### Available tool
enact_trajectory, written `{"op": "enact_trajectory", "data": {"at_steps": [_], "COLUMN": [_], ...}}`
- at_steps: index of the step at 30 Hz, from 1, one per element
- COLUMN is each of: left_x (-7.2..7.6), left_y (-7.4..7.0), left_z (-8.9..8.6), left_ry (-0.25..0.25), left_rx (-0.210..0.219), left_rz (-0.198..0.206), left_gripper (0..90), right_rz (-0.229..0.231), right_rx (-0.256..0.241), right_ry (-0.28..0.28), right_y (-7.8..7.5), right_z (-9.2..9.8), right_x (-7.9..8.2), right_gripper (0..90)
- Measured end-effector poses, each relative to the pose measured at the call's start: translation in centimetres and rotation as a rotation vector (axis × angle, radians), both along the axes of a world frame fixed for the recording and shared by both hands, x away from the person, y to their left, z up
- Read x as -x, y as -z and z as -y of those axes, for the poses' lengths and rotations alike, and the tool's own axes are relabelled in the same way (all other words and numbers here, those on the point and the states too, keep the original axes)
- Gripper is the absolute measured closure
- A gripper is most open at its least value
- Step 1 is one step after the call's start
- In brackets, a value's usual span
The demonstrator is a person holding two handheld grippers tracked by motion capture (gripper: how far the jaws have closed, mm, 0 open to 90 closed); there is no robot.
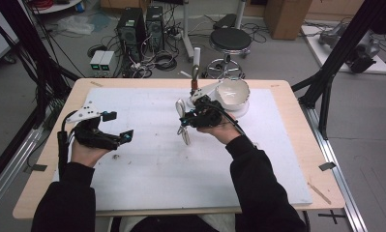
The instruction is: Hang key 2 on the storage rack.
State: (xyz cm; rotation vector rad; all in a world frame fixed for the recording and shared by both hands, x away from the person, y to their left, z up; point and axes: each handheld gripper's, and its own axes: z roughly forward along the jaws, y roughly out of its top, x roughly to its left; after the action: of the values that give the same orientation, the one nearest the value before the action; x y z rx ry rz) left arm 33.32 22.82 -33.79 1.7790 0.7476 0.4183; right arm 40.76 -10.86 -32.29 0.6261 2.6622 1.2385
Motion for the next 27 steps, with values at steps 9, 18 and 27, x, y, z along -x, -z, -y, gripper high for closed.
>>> {"op": "enact_trajectory", "data": {"at_steps": [9,18,27], "left_x": [-0.6,-1.2,-1.9], "left_y": [-1.3,-2.4,-3.0], "left_z": [1.5,3.9,6.5], "left_ry": [0.055,0.124,0.171], "left_rx": [0.010,0.002,-0.010], "left_rz": [0.013,0.029,0.035], "left_gripper": [3.2,6.3,14.3], "right_rz": [-0.005,-0.008,-0.007], "right_rx": [0.009,0.010,0.001], "right_ry": [-0.051,-0.096,-0.130], "right_y": [-0.2,-0.3,-0.3], "right_z": [-1.8,-3.0,-3.9], "right_x": [0.6,1.0,1.4], "right_gripper": [74.1,74.0,74.0]}}
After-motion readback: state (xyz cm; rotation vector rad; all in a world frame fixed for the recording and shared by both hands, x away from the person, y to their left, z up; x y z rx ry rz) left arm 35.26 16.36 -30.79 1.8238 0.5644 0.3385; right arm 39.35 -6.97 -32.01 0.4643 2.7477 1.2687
